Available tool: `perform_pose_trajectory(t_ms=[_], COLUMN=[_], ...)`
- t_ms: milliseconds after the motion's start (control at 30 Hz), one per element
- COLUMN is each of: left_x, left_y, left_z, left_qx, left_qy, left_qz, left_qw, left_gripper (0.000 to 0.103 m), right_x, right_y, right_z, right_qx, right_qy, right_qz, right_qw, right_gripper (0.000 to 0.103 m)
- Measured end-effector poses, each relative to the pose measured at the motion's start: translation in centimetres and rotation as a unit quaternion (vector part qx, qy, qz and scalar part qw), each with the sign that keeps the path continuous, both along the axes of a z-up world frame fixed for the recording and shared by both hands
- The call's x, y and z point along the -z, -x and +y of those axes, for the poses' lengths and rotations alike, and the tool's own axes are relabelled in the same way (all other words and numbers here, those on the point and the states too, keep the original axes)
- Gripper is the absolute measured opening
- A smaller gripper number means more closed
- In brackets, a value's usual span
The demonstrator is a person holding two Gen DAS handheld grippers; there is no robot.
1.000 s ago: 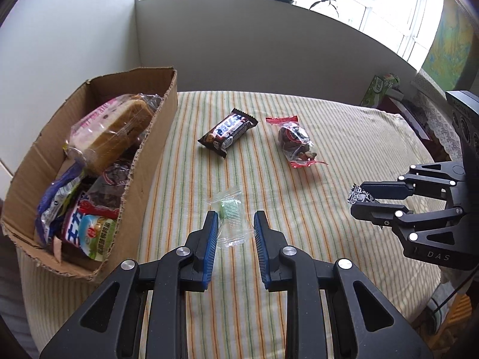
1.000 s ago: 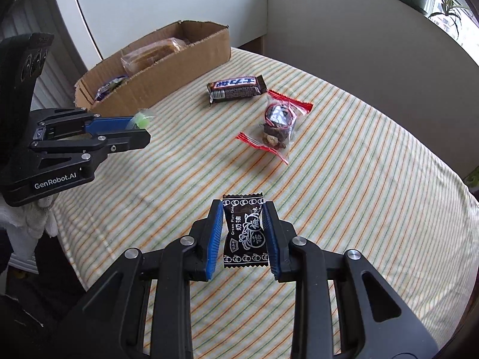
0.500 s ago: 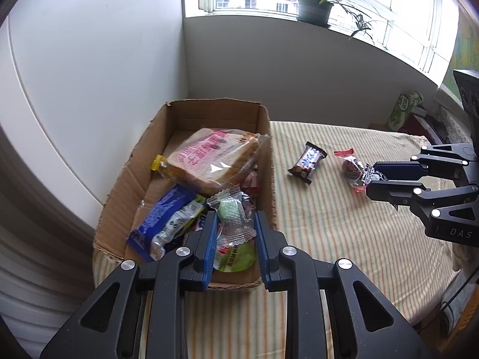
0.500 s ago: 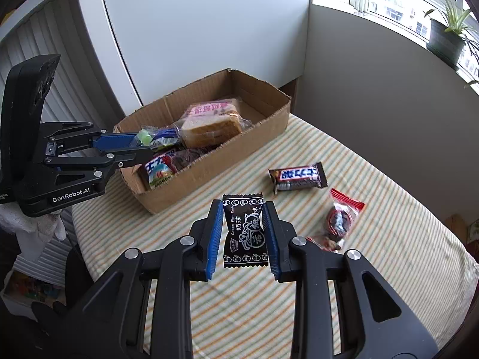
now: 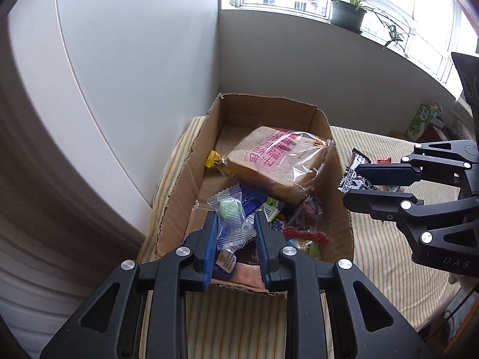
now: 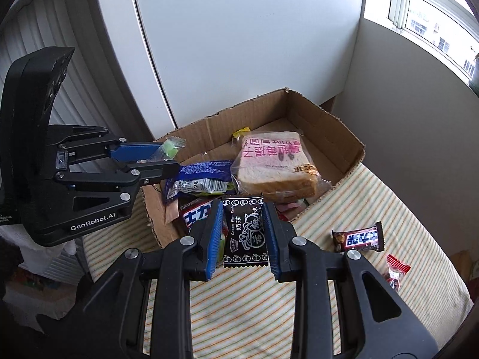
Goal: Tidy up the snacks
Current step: 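Open both tools to drop the snacks into the box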
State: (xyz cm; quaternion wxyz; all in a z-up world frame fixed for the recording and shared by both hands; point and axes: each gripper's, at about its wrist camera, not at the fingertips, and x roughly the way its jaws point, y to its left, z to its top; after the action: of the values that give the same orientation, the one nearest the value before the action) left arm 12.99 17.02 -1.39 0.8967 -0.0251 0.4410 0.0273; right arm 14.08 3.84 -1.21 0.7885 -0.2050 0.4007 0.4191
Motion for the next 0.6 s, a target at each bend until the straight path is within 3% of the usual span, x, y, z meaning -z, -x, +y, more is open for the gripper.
perform_pose_trajectory(t_ms=[367, 433, 467, 500, 600], left_x=[0.7, 0.8, 0.7, 0.7, 0.6], left_y=[-0.5, -0.5, -0.5, -0.5, -0.5], left_z=[0.9, 0.9, 0.8, 0.8, 0.8], left_qx=[-0.002, -0.004, -0.005, -0.005, -0.005], left_qy=[-0.006, -0.014, -0.017, -0.018, -0.018], left_qz=[0.012, 0.017, 0.016, 0.015, 0.014], left_qw=[0.9999, 0.9998, 0.9997, 0.9997, 0.9997], left_gripper=[0.023, 0.030, 0.040, 0.044, 0.048], right_x=[1.4, 1.3, 1.2, 1.0, 0.6], right_y=[0.3, 0.4, 0.5, 0.6, 0.7], right_z=[2.2, 2.2, 2.1, 1.9, 1.4], right_qx=[-0.020, -0.019, -0.019, -0.018, -0.016], right_qy=[0.019, 0.019, 0.016, 0.013, 0.010], right_qz=[-0.004, -0.008, -0.012, -0.018, -0.022], right_qw=[1.000, 1.000, 1.000, 1.000, 1.000], right_gripper=[0.029, 0.039, 0.051, 0.060, 0.061])
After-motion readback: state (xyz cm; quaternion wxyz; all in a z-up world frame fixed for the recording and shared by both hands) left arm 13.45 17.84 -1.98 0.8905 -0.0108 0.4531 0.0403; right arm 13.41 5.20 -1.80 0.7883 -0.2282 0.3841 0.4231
